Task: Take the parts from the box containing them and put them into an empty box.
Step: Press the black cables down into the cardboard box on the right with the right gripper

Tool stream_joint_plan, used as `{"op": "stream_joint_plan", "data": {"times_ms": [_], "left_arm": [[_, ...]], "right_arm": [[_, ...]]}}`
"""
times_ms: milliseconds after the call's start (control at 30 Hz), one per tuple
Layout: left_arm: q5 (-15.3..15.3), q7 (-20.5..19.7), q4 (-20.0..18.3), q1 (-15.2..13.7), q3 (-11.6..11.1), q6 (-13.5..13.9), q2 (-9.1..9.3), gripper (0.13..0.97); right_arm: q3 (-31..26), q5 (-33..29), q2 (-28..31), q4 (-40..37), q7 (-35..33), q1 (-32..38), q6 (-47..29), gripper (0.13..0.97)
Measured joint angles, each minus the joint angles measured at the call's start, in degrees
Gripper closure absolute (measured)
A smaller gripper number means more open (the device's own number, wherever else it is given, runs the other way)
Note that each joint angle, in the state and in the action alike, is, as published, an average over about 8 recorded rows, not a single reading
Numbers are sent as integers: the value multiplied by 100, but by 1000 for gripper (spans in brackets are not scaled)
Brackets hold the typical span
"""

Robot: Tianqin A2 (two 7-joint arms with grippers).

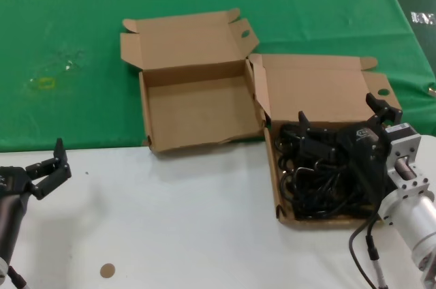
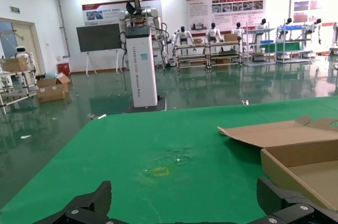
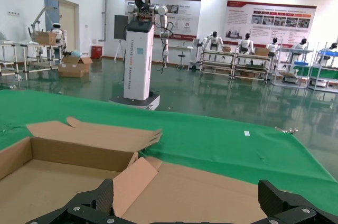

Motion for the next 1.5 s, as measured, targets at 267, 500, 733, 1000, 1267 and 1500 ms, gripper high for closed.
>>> {"op": "stream_joint_plan", "data": {"times_ms": [267, 500, 733, 1000, 1267, 1500], "left_arm": [[0, 0, 0, 0, 0, 0, 0, 171], [1, 0, 0, 0, 0, 0, 0, 240], [1, 0, 0, 0, 0, 0, 0, 344], [1, 0, 0, 0, 0, 0, 0, 476], [0, 0, 0, 0, 0, 0, 0, 655], [0, 0, 0, 0, 0, 0, 0, 756]], "right_arm": [[-14, 8, 3, -15, 9, 7, 27, 129], [-198, 137, 205, -16, 98, 40, 183, 129], [-736, 528, 1085, -3, 323, 240, 246, 129], [-990, 560, 2369, -170, 561, 746, -955, 129], [-1281, 479, 3399, -630, 271, 1694, -2900, 129], [-1699, 106, 3885, -1125, -374, 2691, -4585, 129]]}}
